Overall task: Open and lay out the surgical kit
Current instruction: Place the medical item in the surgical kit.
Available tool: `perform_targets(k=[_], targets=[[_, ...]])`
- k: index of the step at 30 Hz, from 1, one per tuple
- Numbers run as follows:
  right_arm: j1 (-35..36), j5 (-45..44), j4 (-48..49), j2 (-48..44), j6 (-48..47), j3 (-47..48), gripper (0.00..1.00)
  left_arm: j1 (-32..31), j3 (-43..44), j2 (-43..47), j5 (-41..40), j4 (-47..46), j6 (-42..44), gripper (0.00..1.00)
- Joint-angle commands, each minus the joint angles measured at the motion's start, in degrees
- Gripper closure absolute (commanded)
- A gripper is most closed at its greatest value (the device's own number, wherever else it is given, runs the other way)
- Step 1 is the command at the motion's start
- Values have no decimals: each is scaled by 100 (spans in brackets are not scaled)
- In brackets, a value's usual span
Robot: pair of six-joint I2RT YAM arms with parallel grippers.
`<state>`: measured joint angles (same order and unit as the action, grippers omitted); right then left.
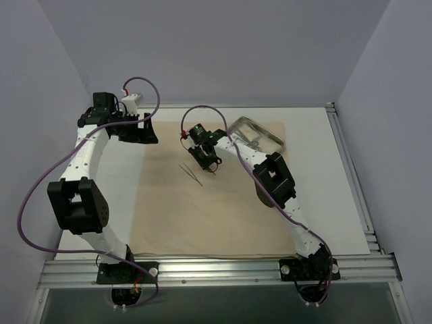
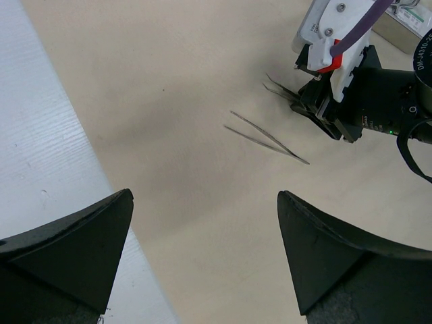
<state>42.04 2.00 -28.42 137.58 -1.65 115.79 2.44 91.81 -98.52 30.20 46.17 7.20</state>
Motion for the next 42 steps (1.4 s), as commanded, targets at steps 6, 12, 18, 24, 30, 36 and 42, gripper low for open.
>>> perform_targets(k=[6,12,18,24,30,36,42], targets=[[23,187,-128,-99,77,172,76,2,171,87,-31,23,71,3],[-47,274,-40,-144,103,163,86,2,179,70,-31,32,62,3],[-73,424,30,-82,156,155,93,-6,197,96,-66,67,106,3],[-38,503,109,-144,165,172,95,-6,197,79,-58,67,106,3],[23,565,118,-135,376,146,96,2,223,70,-58,67,106,3],[59,556,171,-117,394,111,96,2,188,70,-58,76,115,3],[67,609,162,-82,420,102,95,11,188,79,-58,67,115,3]])
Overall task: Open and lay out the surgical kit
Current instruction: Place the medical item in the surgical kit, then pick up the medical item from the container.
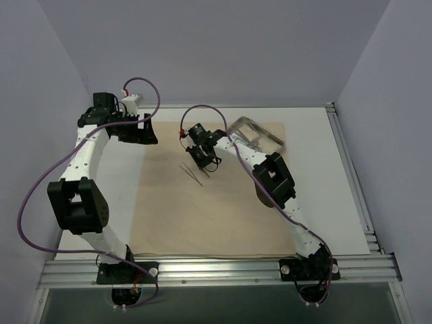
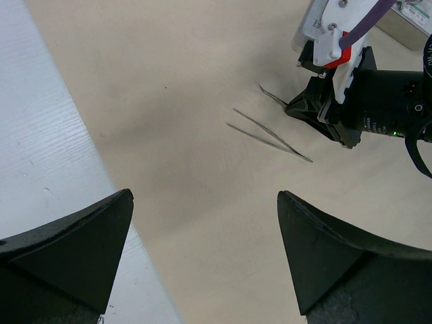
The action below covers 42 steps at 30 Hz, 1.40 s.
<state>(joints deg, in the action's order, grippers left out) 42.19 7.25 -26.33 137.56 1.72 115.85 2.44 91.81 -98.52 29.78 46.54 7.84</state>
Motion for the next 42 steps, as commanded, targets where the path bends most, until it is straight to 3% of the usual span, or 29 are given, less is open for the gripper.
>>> perform_targets(k=[1,11,18,25,32,37,42], targets=[[52,101,-48,-71,83,87,95,20,197,79,-16,30,60,3],[61,119,-57,-106,75,60,89,46,179,79,28,39,60,3],[61,84,-65,-159,75,69,70,46,188,87,19,48,60,3],[35,-91,-224,-501,-40,201,62,55,267,79,2,109,95,3],[-299,-153,-207,-1458,-408,192,62,46,381,44,-104,215,183,3],[-1010,-284,408,-2250,-663,-247,63,55,513,-97,-253,302,227,3],[-1942,-759,769,-2041,-953,-362,83,55,680,-299,-350,373,245,3]])
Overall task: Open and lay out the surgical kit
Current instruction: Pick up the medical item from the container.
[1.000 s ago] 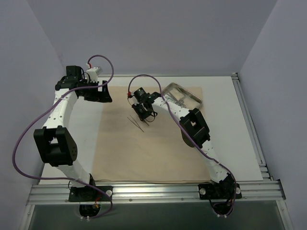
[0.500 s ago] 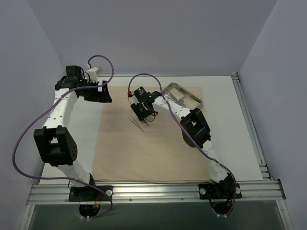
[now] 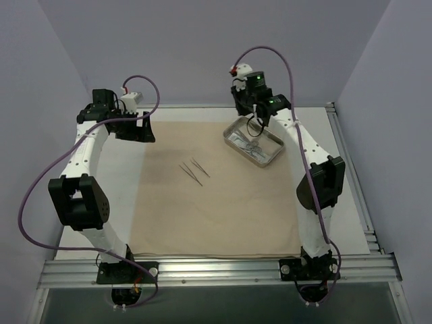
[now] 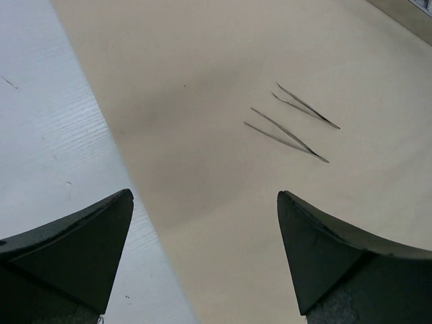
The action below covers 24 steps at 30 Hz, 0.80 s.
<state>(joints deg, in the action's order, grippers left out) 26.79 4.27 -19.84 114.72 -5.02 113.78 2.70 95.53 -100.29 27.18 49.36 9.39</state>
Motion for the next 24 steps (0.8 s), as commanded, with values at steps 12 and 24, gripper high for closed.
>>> perform_targets(k=[12,24], targets=[[-1246,-568,559,1562,-535,364,84,20,678,-640,-257,161,107,3],[-1299,-190,753,2072,-571,408,82,3,862,-992,-283,249,81,4]])
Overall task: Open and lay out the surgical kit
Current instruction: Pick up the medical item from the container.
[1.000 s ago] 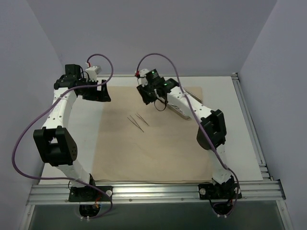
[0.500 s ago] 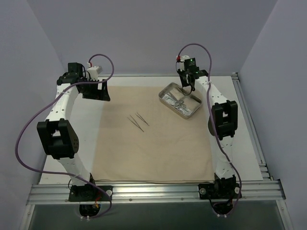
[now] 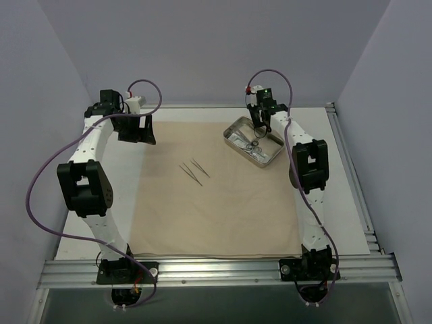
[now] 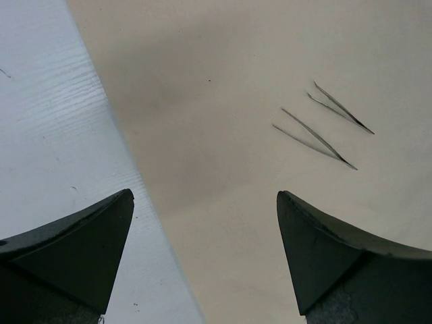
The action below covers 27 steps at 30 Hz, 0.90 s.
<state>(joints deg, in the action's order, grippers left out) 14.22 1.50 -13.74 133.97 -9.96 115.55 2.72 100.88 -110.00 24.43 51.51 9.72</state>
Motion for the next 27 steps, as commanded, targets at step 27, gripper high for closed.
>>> perform_targets(k=[27], targets=[[-68,342,468,665,134,91,86,0,309,-66,45,9,101,4]])
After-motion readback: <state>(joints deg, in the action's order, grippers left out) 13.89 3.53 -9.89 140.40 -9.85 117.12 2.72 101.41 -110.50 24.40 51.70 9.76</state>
